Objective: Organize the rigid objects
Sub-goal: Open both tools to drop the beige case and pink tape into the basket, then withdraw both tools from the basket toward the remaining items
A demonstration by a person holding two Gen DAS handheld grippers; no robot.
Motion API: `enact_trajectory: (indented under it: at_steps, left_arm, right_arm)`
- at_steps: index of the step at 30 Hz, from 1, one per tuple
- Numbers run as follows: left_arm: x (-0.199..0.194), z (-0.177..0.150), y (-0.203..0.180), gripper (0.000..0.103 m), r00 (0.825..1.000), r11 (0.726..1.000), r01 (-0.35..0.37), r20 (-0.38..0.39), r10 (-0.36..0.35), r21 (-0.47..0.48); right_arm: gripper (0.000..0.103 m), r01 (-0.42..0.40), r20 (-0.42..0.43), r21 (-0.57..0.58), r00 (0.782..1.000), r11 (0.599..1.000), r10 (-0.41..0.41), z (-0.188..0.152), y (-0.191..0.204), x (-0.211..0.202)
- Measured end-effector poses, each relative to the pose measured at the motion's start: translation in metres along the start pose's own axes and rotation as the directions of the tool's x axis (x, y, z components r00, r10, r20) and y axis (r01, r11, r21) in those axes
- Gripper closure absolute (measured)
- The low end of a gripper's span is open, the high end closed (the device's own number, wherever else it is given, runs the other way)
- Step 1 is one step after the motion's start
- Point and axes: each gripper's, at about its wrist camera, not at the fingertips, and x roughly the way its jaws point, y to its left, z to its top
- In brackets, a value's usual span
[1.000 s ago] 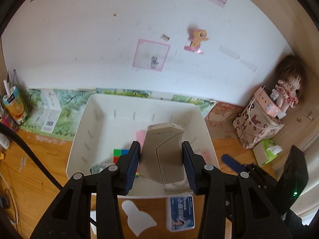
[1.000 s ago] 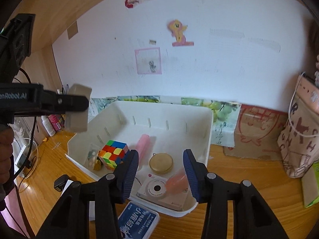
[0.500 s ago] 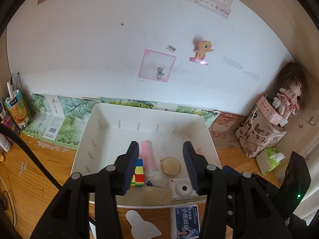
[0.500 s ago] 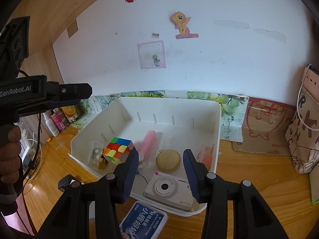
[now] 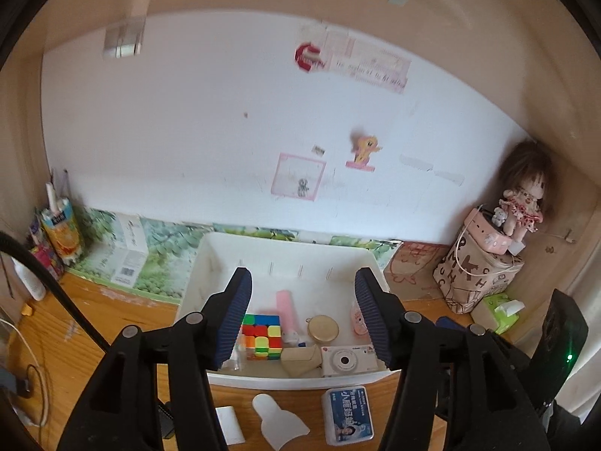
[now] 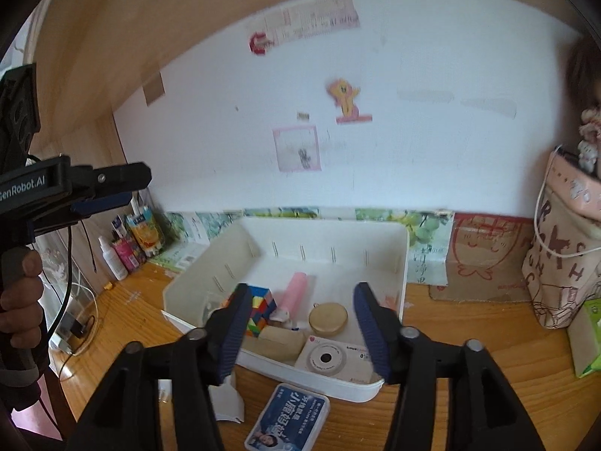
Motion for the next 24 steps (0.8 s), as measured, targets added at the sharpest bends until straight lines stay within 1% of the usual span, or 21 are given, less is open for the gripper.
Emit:
enact_trajectory:
  at_steps: [4, 6, 10, 14, 17, 21, 24]
  left_arm:
    - [-0.026, -0.001, 0.003, 0.042, 0.999, 1.000, -0.006, 0.045, 0.006, -0.002]
    - [-0.038, -0.003, 0.005, 0.042, 0.998, 1.000, -0.010, 0.062, 0.010, -0.006]
    - [-0.058, -0.010, 0.010, 0.042, 0.996, 1.000, -0.029, 0.082, 0.029, -0.007]
    - [-0.075, -0.023, 0.017, 0.041, 0.996, 0.998, -0.058, 0.072, 0.058, -0.011]
    - [-0.087, -0.033, 0.023, 0.037, 0.994, 0.996, -0.086, 0.062, 0.087, -0.014]
    - [-0.100, -0.045, 0.031, 0.037, 0.991, 0.992, -0.125, 0.041, 0.125, -0.020]
    - [-0.107, -0.054, 0.038, 0.031, 0.988, 0.988, -0.152, 0.012, 0.153, -0.030]
  right_arm:
    - [0.037, 0.007, 0.037, -0.012, 0.999, 1.000, -0.007, 0.001, 0.010, -0.022]
    - [0.032, 0.007, 0.050, -0.013, 0.999, 1.000, -0.007, 0.000, 0.013, -0.031]
    - [0.026, 0.005, 0.063, -0.006, 0.998, 1.000, -0.004, -0.008, 0.023, -0.047]
    - [0.024, -0.006, 0.052, 0.015, 0.999, 1.000, 0.005, -0.020, 0.030, -0.057]
    - [0.023, -0.011, 0.039, 0.028, 0.999, 1.000, 0.010, -0.029, 0.036, -0.062]
    - [0.023, -0.026, 0.016, 0.048, 1.000, 0.999, 0.025, -0.042, 0.044, -0.067]
    - [0.023, -0.031, -0.003, 0.066, 1.000, 0.997, 0.031, -0.052, 0.050, -0.069]
